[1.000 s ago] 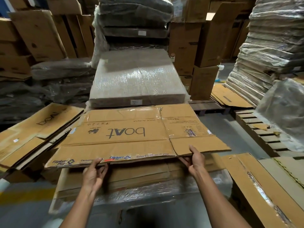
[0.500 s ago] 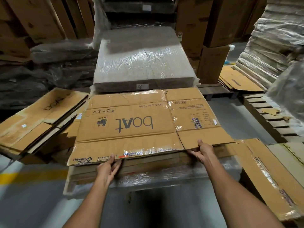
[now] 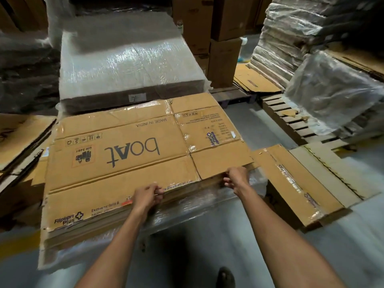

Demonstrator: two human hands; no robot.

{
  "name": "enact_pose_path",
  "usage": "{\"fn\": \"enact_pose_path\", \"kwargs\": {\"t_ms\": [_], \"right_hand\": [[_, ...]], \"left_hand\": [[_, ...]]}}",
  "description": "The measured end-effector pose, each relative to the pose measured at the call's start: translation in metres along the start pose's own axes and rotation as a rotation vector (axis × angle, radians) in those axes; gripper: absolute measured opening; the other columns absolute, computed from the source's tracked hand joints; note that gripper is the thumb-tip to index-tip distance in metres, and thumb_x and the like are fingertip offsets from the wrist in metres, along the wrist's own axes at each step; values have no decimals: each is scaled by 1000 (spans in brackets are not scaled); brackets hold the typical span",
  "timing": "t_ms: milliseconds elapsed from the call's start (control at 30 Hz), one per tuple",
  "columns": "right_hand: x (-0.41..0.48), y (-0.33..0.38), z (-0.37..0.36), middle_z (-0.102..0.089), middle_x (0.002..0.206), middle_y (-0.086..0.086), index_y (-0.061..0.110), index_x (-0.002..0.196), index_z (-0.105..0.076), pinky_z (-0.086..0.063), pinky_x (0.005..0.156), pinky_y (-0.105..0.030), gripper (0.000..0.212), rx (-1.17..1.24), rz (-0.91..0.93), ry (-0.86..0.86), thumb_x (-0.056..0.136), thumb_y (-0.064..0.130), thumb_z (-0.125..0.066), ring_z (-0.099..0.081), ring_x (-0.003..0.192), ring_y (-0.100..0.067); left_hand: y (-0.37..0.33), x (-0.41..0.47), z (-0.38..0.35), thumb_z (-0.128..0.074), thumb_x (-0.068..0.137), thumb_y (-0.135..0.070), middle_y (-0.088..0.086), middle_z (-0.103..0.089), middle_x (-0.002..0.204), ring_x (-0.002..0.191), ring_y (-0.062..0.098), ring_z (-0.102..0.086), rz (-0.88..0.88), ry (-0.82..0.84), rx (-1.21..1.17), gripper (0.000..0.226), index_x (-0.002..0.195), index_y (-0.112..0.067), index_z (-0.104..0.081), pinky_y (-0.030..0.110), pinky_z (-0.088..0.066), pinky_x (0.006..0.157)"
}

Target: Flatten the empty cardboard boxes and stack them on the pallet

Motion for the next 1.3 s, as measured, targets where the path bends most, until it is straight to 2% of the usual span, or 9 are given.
{"fn": "enact_pose_path", "kwargs": {"t_ms": [133,300,433,567,700,933,1100,1200,1300], "right_hand": [[11,12,56,-70,101,-10,11,108,-62,-63,74,-36,15,-17,99,-14,97,6,-54,-74,87,-22],[40,19,154,-70,100,-13,10,116,-61,-60,57,-29,20,67,152,-114,97,3,-58,-72,74,-21],[82,9,254,-70,102,-11,11,113,-62,-64,72,-40,17,76,119,-210,98,3,-57,-75,83,-25],[153,-21,364,-73,93,-14,9,108,-65,-62,68,-40,12,40,28,-269,97,5,-60,-74,75,-25],[236,-61,464,-68,79,-10,3,110,-60,-52,51,-28,15,7,-91,-268,97,-4,-54,-64,59,-21],[368,-165,573,-63,83,-13,13,98,-62,-49,53,-29,13,-53,-273,-266,94,0,-58,-57,61,-18],[442,-218,577,-59,123,-5,15,136,-51,-56,89,-46,47,-134,-298,-156,93,20,-69,-60,110,-24],[470,-225,568,-52,146,-7,18,148,-43,-43,111,-49,60,-288,-213,-140,95,29,-68,-50,134,-27],[487,-229,564,-46,149,-11,19,150,-44,-38,113,-41,59,-430,-156,-193,97,33,-65,-45,137,-31]], "left_hand": [[-13,-4,-89,-59,102,-22,11,-77,94,85,26,-72,-122,262,173,20,102,-9,-74,37,-58,78],[-16,-36,-219,-60,102,-20,11,-76,88,71,18,-68,-259,452,313,18,99,-9,-74,27,-56,65],[2,-65,-329,-59,102,-27,4,-77,87,76,17,-73,-303,572,408,20,102,-13,-74,30,-61,73],[43,-85,-443,-57,103,-29,4,-76,94,79,14,-72,-236,650,482,22,106,-14,-72,22,-54,70],[102,-89,-554,-59,102,-26,6,-75,96,80,14,-68,-80,640,516,20,106,-11,-71,25,-53,72],[237,-58,-689,-64,99,-26,2,-63,98,80,17,-60,287,467,477,29,124,-12,-63,30,-51,65],[308,-41,-743,-65,99,-22,8,-53,120,91,23,-59,543,308,290,62,150,-15,-31,38,-56,84],[335,-25,-762,-66,99,-20,16,-50,136,116,33,-60,602,207,178,83,161,-19,-10,44,-53,100],[351,-11,-772,-67,97,-15,11,-49,144,123,35,-57,599,172,124,77,157,-20,-20,45,-51,102]]}}
Point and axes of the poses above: each hand's wrist, its own x-axis towards the middle knuckle, its own z-axis out of the back of the hand, y = z × x, the point moved 4 cm from there along x, towards the middle knuckle
